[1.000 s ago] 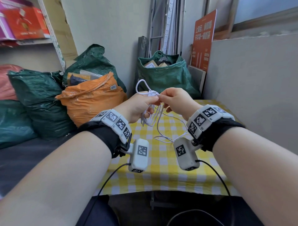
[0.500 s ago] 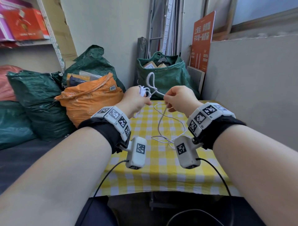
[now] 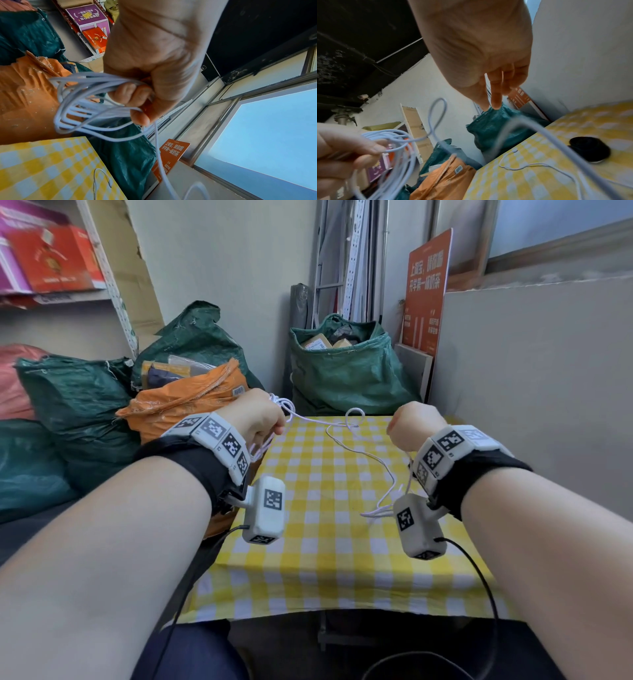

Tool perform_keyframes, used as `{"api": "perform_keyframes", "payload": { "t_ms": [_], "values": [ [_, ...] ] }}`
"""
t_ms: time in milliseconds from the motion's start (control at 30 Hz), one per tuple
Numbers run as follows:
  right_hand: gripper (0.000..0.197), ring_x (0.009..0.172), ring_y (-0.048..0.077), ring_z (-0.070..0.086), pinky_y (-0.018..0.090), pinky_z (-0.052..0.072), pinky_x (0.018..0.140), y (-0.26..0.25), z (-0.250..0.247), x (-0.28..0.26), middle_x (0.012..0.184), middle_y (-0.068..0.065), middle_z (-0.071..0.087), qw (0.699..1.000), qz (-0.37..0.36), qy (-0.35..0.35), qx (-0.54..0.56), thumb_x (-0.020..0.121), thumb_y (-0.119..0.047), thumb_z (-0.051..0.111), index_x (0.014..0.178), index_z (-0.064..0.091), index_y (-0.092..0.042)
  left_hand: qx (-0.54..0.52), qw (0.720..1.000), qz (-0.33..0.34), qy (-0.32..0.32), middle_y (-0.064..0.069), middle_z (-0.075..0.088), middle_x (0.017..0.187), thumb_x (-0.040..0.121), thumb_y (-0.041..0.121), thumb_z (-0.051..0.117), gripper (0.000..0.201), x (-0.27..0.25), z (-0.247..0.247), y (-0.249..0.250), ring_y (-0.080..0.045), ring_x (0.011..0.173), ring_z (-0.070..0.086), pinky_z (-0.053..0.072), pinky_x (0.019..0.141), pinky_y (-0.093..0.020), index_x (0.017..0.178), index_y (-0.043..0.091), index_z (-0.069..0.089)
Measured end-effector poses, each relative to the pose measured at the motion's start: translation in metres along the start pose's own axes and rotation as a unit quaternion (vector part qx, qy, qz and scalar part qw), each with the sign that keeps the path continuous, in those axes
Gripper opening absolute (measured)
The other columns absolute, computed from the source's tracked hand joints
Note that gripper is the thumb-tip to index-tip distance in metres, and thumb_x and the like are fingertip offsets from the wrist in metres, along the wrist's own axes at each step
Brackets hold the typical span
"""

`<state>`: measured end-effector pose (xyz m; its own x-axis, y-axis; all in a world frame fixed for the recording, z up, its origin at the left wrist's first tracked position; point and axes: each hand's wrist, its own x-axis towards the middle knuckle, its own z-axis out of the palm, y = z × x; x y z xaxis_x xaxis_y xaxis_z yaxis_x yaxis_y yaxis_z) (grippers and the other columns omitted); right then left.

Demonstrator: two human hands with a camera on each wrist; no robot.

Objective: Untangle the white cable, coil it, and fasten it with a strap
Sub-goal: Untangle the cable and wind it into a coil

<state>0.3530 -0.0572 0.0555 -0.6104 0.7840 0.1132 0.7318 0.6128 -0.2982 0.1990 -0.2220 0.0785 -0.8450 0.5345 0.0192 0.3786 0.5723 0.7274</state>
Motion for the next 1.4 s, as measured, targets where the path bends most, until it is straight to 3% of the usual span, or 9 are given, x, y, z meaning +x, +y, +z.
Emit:
{"api": "perform_keyframes", "payload": {
  "t_ms": [133,233,300,433,633,933,1133,1300,1400],
  "values": [
    [0.029,0.102,0.024,0.061,0.038,0.052,0.091,-0.021,-0.001,-0.007,0.112,0.003,0.066,0.978,-0.098,0.046,0.176,0.088,-0.015,0.046,0.108,0.066,-0.019,-0.019,0.997,0.027,-0.075,-0.016,0.054,0.053,0.08,-0.006,0.055,0.009,-0.008,0.005,0.007,-0.018,0.045,0.032,0.026,0.047,-0.022,0.074,-0.001,0.056],
    [0.019,0.094,0.017,0.061,0.035,0.051,0.086,-0.042,-0.003,-0.02,0.096,-0.005,0.068,0.948,-0.171,0.091,0.254,0.087,-0.035,0.055,0.096,0.067,-0.024,-0.011,0.993,0.05,-0.106,-0.009,0.053,0.048,0.082,-0.007,0.054,0.014,-0.013,0.009,0.014,-0.018,0.043,0.03,0.025,0.042,-0.021,0.069,0.0,0.053],
    [0.027,0.084,0.013,0.061,0.031,0.052,0.079,-0.05,-0.004,-0.028,0.087,-0.004,0.067,0.948,-0.211,0.064,0.231,0.081,-0.043,0.065,0.091,0.067,-0.019,-0.005,0.991,0.062,-0.119,-0.01,0.053,0.053,0.084,-0.005,0.056,0.018,-0.016,0.011,0.018,-0.015,0.04,0.029,0.025,0.039,-0.019,0.066,0.0,0.053],
    [0.029,0.085,0.018,0.062,0.03,0.051,0.074,-0.053,0.004,-0.027,0.087,0.001,0.066,0.955,-0.227,0.016,0.188,0.069,-0.028,0.081,0.089,0.063,-0.015,-0.016,0.986,0.089,-0.14,-0.012,0.053,0.057,0.084,-0.004,0.057,0.017,-0.022,0.013,0.025,-0.012,0.035,0.027,0.024,0.038,-0.017,0.069,0.001,0.054],
    [0.024,0.079,0.021,0.063,0.033,0.054,0.072,-0.05,0.004,-0.019,0.083,0.003,0.067,0.964,-0.184,0.087,0.17,0.071,-0.013,0.075,0.069,0.052,-0.021,0.026,0.988,0.081,-0.129,-0.018,0.055,0.061,0.08,-0.006,0.056,0.014,-0.018,0.01,0.02,-0.019,0.044,0.033,0.029,0.043,-0.023,0.067,0.0,0.055],
    [0.022,0.089,0.029,0.055,0.03,0.042,0.07,-0.032,0.008,-0.015,0.104,0.011,0.061,0.984,-0.105,0.108,0.095,0.084,0.0,0.052,0.099,0.062,-0.012,0.014,0.983,0.044,-0.176,-0.006,0.056,0.047,0.087,-0.004,0.055,0.021,-0.015,0.006,0.009,-0.011,0.036,0.029,0.025,0.037,-0.017,0.069,0.004,0.049],
    [0.025,0.076,0.027,0.049,0.03,0.041,0.065,-0.028,0.01,-0.014,0.091,0.01,0.055,0.993,-0.069,0.088,0.035,0.086,0.003,0.048,0.1,0.065,-0.008,-0.069,0.963,0.027,-0.258,-0.006,0.054,0.06,0.093,0.004,0.051,0.022,-0.014,-0.002,-0.002,-0.007,0.036,0.026,0.023,0.035,-0.018,0.072,0.007,0.048],
    [0.016,0.072,0.029,0.049,0.032,0.042,0.065,-0.017,0.007,-0.015,0.073,0.01,0.047,0.999,-0.016,0.049,0.0,0.088,0.003,0.045,0.076,0.055,-0.001,-0.203,0.957,-0.021,-0.207,-0.016,0.07,0.082,0.097,0.017,0.049,0.02,-0.013,-0.009,-0.007,-0.004,0.032,0.031,0.025,0.032,-0.014,0.079,0.008,0.05],
    [0.027,0.073,0.029,0.049,0.032,0.041,0.066,-0.009,0.007,-0.017,0.078,0.011,0.048,1.0,0.006,0.013,-0.014,0.089,0.001,0.044,0.062,0.042,-0.005,-0.266,0.943,-0.038,-0.197,-0.008,0.064,0.058,0.099,0.031,0.045,0.034,-0.011,-0.012,-0.01,-0.004,0.028,0.027,0.021,0.031,-0.013,0.07,0.011,0.044]
  ]
}}
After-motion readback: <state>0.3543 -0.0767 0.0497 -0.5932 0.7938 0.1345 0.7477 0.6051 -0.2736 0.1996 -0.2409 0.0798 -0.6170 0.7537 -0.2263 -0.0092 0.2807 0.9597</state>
